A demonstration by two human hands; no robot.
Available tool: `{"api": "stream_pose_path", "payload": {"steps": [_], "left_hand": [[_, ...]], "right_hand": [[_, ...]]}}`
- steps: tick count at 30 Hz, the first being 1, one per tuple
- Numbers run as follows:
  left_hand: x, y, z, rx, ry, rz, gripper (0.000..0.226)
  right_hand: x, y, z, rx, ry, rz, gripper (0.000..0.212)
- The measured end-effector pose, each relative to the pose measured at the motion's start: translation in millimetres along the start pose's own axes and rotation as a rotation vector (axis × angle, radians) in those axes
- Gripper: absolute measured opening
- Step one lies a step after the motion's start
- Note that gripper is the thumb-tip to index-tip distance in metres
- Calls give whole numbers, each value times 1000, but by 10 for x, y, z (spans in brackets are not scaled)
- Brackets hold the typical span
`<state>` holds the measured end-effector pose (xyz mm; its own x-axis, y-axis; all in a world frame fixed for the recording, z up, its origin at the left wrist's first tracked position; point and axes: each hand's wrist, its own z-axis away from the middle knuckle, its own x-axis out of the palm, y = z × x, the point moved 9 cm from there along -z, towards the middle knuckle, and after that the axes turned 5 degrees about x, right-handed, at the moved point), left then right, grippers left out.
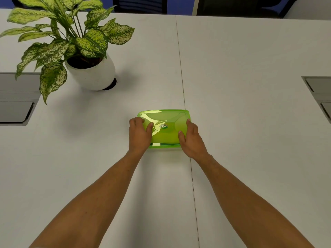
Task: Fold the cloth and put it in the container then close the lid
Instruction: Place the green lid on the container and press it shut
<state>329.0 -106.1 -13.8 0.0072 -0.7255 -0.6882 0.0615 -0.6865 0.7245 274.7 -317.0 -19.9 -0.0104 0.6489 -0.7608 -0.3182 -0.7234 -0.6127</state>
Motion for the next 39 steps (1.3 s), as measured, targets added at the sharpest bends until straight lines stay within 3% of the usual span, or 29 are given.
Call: {"api": "stream_pose_path", "payload": {"steps": [6,11,15,24,29,34,39], "left_hand": [[79,3,-23,36,15,-174,44],[243,28,-37,170,-137,-418,52],[267,52,-14,245,-158,-525,66],[304,79,-19,319,-166,-479,72],[312,70,-43,321,-160,-474,76],[279,118,-35,344,-139,-513,76],[319,106,-40,356,-156,-557,75]], "right_hand": [[-98,22,-144,83,149,-79,36],[-33,34,-120,93,88,31,51],[-17,27,-117,70,74,105,58],[38,77,-116,52,57,-5,57],[11,60,-138,51,74,115,58],[-24,-62,-166,-79,121,311,62],[11,-154,-253,-72,85,309,69]]}}
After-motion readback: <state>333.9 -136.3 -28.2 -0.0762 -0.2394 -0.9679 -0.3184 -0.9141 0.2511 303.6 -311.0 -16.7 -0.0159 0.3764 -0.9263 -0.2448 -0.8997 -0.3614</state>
